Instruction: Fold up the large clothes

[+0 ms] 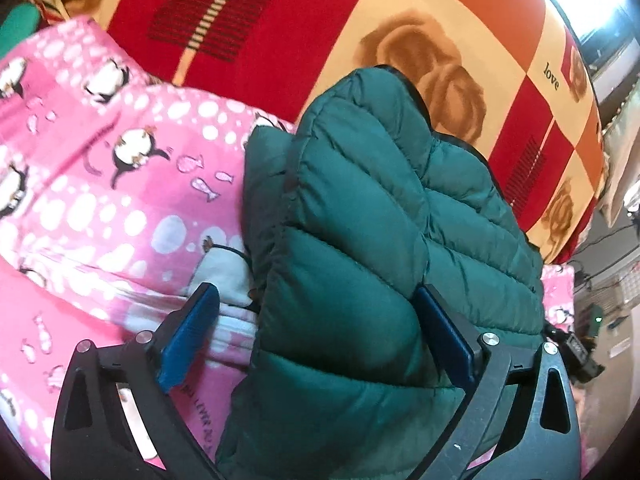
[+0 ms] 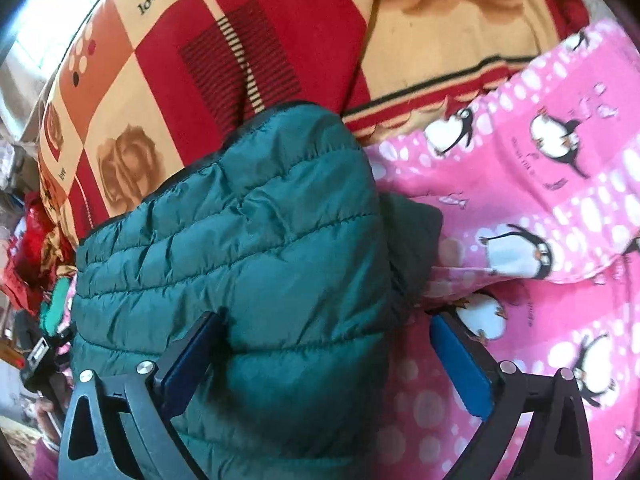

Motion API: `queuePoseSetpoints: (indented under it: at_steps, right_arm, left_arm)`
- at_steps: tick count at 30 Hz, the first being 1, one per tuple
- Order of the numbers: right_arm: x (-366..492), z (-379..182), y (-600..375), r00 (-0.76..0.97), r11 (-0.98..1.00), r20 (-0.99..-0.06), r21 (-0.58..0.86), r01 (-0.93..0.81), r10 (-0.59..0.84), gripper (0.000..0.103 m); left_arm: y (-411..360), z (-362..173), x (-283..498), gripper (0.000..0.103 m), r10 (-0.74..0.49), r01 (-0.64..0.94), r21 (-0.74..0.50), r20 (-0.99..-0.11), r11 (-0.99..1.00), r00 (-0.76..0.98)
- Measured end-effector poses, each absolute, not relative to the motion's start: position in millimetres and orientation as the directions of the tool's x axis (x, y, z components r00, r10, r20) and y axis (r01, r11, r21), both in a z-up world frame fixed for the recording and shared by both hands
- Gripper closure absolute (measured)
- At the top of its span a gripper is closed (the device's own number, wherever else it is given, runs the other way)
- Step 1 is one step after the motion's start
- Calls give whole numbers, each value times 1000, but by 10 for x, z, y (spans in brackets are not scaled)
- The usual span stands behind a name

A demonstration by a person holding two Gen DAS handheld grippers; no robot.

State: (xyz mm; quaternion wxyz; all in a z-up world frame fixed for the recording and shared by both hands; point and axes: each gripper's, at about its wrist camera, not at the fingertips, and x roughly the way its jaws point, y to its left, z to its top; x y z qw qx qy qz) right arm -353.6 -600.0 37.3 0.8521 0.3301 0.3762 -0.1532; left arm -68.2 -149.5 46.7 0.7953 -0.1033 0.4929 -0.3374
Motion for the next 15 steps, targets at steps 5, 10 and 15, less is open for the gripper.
queuePoseSetpoints:
  at_steps: [5,10,15]
  right_arm:
    - [-3385,277,-6044,674,744,-737,479,465,53,0]
    - [-3270,233,-6049,657,762,-748,478,437,93,0]
    - [-3256,245,-5993,678,779,-729,479,405,95,0]
  left_arm:
    - [-1587,420,-655,1,-648,451,-501,-712,739,271]
    - [-1728,355,-641,1,-657,471,-508,-717,721,234]
    - [-1767,364,-649,12,-658,481,-507,-720,715,219]
